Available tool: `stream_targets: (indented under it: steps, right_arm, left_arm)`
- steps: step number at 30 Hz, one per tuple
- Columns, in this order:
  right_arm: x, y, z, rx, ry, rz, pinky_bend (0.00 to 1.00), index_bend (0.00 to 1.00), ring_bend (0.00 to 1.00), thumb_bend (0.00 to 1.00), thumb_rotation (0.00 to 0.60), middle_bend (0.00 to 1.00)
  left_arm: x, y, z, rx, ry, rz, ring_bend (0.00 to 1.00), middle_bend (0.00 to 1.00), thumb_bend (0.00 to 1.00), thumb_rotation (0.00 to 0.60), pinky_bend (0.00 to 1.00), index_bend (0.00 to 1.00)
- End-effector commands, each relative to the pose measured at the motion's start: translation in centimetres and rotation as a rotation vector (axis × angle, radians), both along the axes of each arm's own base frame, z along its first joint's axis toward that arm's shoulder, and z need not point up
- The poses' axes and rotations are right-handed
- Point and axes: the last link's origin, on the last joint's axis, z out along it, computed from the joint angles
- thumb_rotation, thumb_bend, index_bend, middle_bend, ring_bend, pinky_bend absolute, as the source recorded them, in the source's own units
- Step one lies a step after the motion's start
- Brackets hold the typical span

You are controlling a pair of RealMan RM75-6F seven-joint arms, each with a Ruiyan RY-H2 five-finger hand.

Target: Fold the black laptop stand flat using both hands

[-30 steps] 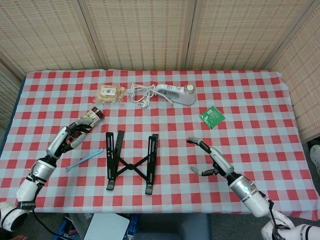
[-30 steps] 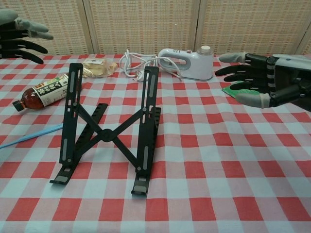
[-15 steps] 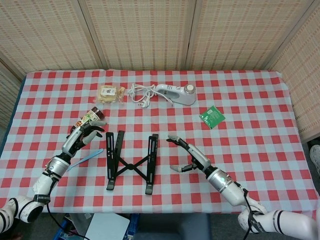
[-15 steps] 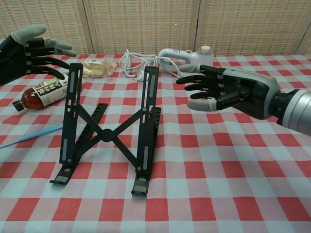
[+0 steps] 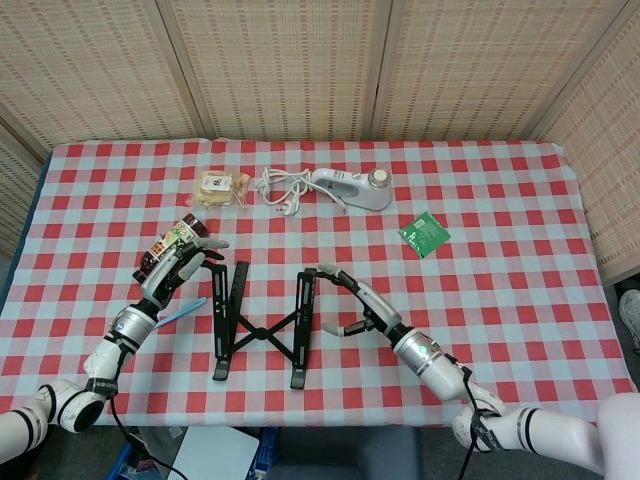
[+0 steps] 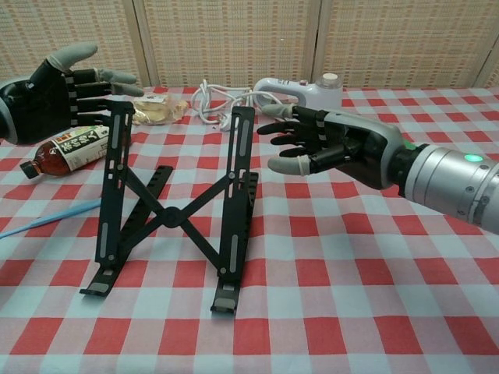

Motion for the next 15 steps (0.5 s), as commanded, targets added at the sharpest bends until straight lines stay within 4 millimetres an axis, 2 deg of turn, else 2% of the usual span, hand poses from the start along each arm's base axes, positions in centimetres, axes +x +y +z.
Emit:
stream_targets:
  steps: [1, 10, 15]
  right_arm:
    - [0.5, -0.2, -0.4, 0.007, -0.016, 0.000, 0.05, 0.06, 0.06, 0.20, 0.600, 0.11]
    - [1.9, -0.4, -1.7, 0.060, -0.104, -0.015, 0.05, 0.06, 0.06, 0.20, 0.600, 0.12]
    - [2.2, 0.0, -1.9, 0.076, -0.151, -0.008, 0.06, 0.06, 0.07, 0.24, 0.600, 0.17]
  left_arm:
    - [0.9, -0.2, -0.5, -0.035, -0.047, -0.008, 0.33, 0.27, 0.26, 0.251, 0.37, 0.30]
    - [2.1, -1.0, -1.1, -0.120, -0.127, -0.015, 0.36, 0.31, 0.26, 0.253, 0.39, 0.31]
    - [2.2, -1.5, -0.8, -0.134, -0.150, -0.026, 0.36, 0.31, 0.26, 0.253, 0.42, 0.31]
